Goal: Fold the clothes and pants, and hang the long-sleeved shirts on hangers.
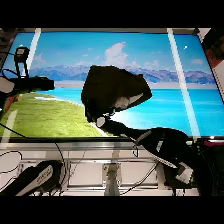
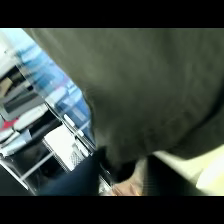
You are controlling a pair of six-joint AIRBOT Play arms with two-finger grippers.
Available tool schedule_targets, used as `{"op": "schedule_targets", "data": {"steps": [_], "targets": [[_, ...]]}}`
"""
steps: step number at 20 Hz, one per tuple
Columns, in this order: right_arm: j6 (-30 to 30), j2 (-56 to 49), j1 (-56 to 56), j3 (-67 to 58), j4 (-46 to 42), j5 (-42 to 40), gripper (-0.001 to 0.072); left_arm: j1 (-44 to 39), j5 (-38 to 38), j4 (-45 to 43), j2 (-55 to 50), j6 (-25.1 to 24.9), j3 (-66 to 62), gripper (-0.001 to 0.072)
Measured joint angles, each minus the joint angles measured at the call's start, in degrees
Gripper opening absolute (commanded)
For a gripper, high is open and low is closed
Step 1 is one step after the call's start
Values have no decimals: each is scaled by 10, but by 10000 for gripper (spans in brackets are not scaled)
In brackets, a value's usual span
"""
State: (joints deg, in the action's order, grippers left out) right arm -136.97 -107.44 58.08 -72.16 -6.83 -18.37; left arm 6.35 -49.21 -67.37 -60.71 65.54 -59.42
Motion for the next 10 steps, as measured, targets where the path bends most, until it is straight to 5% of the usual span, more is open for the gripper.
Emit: {"op": "schedule_targets", "data": {"steps": [2, 6, 10], "targets": [[1, 0, -5, 0, 5, -4, 15, 0, 0, 0, 0, 0, 0, 11], [11, 6, -14, 3, 3, -7, 12, 0, -1, 0, 0, 0, 0, 10], [104, 61, -30, 65, -7, 18, 12, 0, -16, 3, -20, 0, 0, 10]]}}
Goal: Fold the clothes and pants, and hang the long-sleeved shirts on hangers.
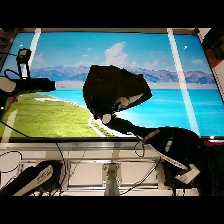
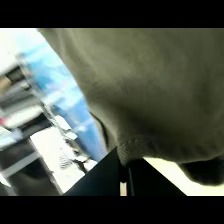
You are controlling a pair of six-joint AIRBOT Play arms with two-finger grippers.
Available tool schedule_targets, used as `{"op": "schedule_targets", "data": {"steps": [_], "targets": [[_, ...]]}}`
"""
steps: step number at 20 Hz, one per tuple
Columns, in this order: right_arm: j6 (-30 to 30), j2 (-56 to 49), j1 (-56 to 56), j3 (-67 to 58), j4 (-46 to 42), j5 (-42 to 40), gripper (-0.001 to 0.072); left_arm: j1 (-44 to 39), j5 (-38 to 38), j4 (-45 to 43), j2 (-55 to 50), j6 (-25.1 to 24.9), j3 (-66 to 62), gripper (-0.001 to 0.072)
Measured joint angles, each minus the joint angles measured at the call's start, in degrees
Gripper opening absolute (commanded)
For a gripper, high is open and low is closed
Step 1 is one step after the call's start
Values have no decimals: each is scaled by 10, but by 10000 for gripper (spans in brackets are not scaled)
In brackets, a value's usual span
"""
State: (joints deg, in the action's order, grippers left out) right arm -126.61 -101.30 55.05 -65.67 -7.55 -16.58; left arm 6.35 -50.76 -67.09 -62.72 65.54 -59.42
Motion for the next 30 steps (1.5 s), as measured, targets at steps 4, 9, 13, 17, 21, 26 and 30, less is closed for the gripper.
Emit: {"op": "schedule_targets", "data": {"steps": [4, 9, 13, 17, 21, 26, 30], "targets": [[80, 132, -17, 170, 1, 47, 12, 0, -16, 72, -47, -12, 0, 10], [110, 345, -31, 415, 30, 78, 12, -9, -30, 213, -98, -78, 0, 11], [141, 472, -105, 513, 20, 121, 13, -15, -55, 256, -113, -138, 0, 9], [183, 516, -280, 540, -77, 305, 13, -7, -111, 271, -145, -190, 0, 10], [244, 528, -454, 523, -183, 504, 13, -6, -177, 332, -209, -245, 0, 435], [299, 532, -575, 482, -257, 641, 13, -18, -186, 407, -273, -271, 0, 570], [311, 532, -601, 465, -283, 679, 13, -51, -188, 423, -303, -315, 0, 569]]}}
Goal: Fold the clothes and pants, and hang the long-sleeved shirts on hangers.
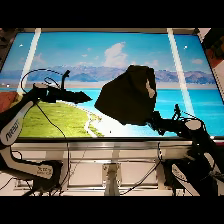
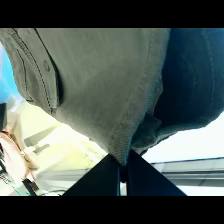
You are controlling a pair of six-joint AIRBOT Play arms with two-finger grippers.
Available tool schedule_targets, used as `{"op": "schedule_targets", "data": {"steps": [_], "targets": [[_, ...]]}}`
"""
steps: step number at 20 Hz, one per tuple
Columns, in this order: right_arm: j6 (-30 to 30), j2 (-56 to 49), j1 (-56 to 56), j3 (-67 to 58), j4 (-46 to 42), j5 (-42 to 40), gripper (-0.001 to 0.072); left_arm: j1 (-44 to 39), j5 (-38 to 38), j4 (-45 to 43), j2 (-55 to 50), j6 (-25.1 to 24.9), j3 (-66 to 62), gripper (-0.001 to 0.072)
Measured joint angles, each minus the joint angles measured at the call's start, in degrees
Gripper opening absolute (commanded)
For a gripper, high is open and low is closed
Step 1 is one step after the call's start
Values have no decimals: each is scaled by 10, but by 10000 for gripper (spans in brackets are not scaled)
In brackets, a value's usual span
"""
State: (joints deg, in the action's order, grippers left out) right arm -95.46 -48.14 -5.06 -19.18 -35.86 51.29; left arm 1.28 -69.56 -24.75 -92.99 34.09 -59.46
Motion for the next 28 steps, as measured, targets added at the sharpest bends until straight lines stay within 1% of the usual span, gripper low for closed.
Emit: {"op": "schedule_targets", "data": {"steps": [4, 8, 10, 11, 12, 13, 14, 15, 20, 23, 26, 28], "targets": [[12, -4, -7, -5, -9, 19, 13, -35, 13, 3, -19, -74, 0, 568], [19, -5, -9, -6, -12, 29, 13, -54, 54, -24, -25, -102, 0, 568], [21, -5, -9, -6, -12, 31, 13, -60, 72, -37, -26, -108, 0, 538], [22, -5, -9, -6, -12, 32, 13, -63, 78, -38, -27, -110, 0, 504], [24, -5, -9, -6, -11, 33, 13, -67, 83, -39, -27, -111, 0, 436], [26, -5, -9, -6, -11, 33, 13, -72, 86, -39, -27, -114, 0, 349], [28, -5, -9, -6, -10, 33, 13, -77, 87, -39, -27, -114, 0, 132], [29, -5, -9, -6, -9, 33, 13, -83, 87, -39, -27, -115, 0, 9], [39, -5, -10, -10, -10, 27, 12, -99, 66, -35, -14, -122, -7, 8], [46, -12, -10, -41, -10, 24, 12, -92, 57, -33, 38, -115, -37, 8], [55, -30, -6, -123, -7, 33, 12, -88, 63, -33, 106, -76, -107, 7], [60, -51, 5, -201, -5, 39, 12, -90, 77, -34, 139, -42, -174, 7]]}}
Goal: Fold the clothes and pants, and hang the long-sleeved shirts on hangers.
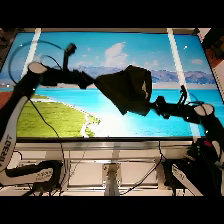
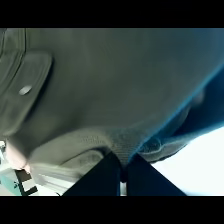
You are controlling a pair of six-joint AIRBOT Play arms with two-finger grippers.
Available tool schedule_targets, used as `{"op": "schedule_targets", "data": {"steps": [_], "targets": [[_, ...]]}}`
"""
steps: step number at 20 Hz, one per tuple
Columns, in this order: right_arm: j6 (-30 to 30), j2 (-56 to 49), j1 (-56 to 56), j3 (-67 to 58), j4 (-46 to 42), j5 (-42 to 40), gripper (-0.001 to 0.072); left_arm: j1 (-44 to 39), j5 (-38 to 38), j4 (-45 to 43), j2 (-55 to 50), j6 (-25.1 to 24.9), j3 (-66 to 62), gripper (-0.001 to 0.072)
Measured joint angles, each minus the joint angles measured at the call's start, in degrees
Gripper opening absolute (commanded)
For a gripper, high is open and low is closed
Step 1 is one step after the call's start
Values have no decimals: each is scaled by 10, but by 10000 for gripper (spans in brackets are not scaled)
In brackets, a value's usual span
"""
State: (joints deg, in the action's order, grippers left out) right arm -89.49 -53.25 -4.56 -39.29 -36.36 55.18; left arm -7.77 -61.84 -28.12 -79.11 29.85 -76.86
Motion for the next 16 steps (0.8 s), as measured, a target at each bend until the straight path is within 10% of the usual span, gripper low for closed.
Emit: {"op": "schedule_targets", "data": {"steps": [6, 16], "targets": [[6, -120, 58, -264, -6, -36, 12, -4, 95, 2, 30, 67, -156, 7], [33, -367, 115, -612, -20, -325, 13, 0, 254, 4, -103, 72, -331, 6]]}}
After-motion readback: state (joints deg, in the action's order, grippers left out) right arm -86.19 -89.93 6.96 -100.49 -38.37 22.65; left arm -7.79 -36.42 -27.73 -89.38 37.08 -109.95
